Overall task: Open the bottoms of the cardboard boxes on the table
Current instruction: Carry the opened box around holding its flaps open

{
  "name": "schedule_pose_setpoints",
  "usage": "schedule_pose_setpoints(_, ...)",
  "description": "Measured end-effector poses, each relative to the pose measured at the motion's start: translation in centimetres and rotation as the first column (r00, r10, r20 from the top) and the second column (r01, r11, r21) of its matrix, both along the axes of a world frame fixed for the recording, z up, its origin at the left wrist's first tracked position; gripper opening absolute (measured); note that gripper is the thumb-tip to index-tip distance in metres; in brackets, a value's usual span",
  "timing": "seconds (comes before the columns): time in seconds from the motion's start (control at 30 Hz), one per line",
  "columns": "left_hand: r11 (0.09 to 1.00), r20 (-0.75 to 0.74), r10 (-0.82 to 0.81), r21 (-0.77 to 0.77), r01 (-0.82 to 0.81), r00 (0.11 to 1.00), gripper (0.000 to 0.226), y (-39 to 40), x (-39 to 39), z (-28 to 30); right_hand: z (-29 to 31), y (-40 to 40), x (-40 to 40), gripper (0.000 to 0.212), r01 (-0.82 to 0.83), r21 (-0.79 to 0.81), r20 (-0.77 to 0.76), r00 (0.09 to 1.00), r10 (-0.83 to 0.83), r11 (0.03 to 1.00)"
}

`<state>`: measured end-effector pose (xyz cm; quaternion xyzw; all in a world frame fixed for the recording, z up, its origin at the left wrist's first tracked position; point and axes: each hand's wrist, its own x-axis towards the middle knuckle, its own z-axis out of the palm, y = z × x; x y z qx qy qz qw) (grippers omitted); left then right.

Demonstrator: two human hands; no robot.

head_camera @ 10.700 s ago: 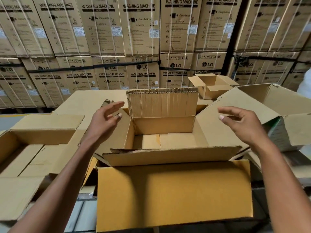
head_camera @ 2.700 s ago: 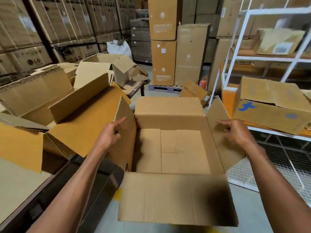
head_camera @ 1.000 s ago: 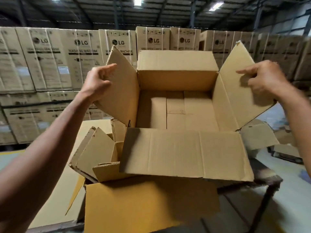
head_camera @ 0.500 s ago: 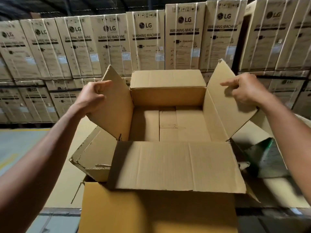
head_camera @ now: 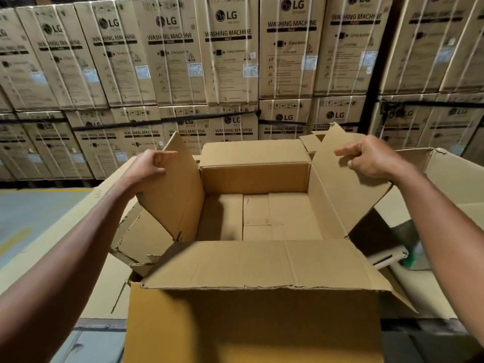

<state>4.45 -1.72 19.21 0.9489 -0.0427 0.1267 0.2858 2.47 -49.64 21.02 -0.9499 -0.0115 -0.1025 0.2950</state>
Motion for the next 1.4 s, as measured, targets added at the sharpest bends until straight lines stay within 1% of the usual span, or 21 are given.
schedule_pose_setpoints(0.27, 1.0, -0.065, 0.002, 0.019, -0.001, 0.998, 0.062, 1.9, 1.4, -3.2, -3.0, 2.4, 2.5, 0.055, -0.01, -0.005, -0.07, 0.998, 0.01, 1.0)
schedule_pose_setpoints(0.43, 1.0, -0.056, -0.006, 0.029, 0.007, 0.998, 0.061, 2.4, 1.7, -4.9, -5.5, 4.4, 2.8, 0.055, -0.02, -0.054, -0.121, 0.993, 0.013, 0.998)
schedule_pose_setpoints(0.5, 0.999, -0.075, -0.004, 0.036, 0.007, 0.997, 0.059, 2.5, 1.7, -5.8, -6.7, 4.8, 2.8, 0.054, -0.012, -0.07, -0.139, 0.99, 0.002, 0.997)
schedule_pose_setpoints(0.67, 0.999, -0.135, -0.003, 0.05, 0.009, 0.991, 0.06, 3.6, 2.7, -9.1, -9.6, 4.2, 3.3, 0.055, -0.002, -0.058, -0.165, 0.986, -0.007, 0.998)
schedule_pose_setpoints(0.77, 0.999, -0.174, -0.026, 0.029, 0.032, 0.984, 0.063, 3.4, 3.1, -10.9, -11.4, 3.7, 3.6, 0.056, 0.005, -0.059, -0.177, 0.984, -0.015, 0.998)
schedule_pose_setpoints(0.83, 0.999, -0.198, -0.023, 0.042, 0.032, 0.98, 0.063, 3.0, 3.3, -12.0, -12.4, 3.3, 3.7, 0.056, 0.014, -0.055, -0.185, 0.983, -0.024, 0.998)
schedule_pose_setpoints(0.9, 0.998, -0.207, -0.019, 0.051, 0.03, 0.978, 0.064, 2.9, 3.4, -13.1, -13.3, 3.0, 3.9, 0.057, 0.02, -0.056, -0.185, 0.982, -0.03, 0.998)
schedule_pose_setpoints(1.07, 0.999, -0.204, -0.04, 0.008, 0.043, 0.978, 0.068, 3.4, 3.3, -15.4, -15.9, 2.7, 4.2, 0.057, 0.035, -0.044, -0.193, 0.98, -0.042, 0.998)
schedule_pose_setpoints(1.2, 1.0, -0.198, -0.021, 0.002, 0.022, 0.98, 0.066, 3.1, 3.3, -16.2, -17.5, 3.0, 4.4, 0.059, 0.047, -0.036, -0.201, 0.978, -0.054, 0.998)
schedule_pose_setpoints(1.4, 1.0, -0.216, -0.018, -0.016, 0.015, 0.976, 0.066, 3.3, 3.4, -16.4, -17.9, 2.7, 4.5, 0.058, 0.056, -0.057, -0.203, 0.977, -0.067, 0.997)
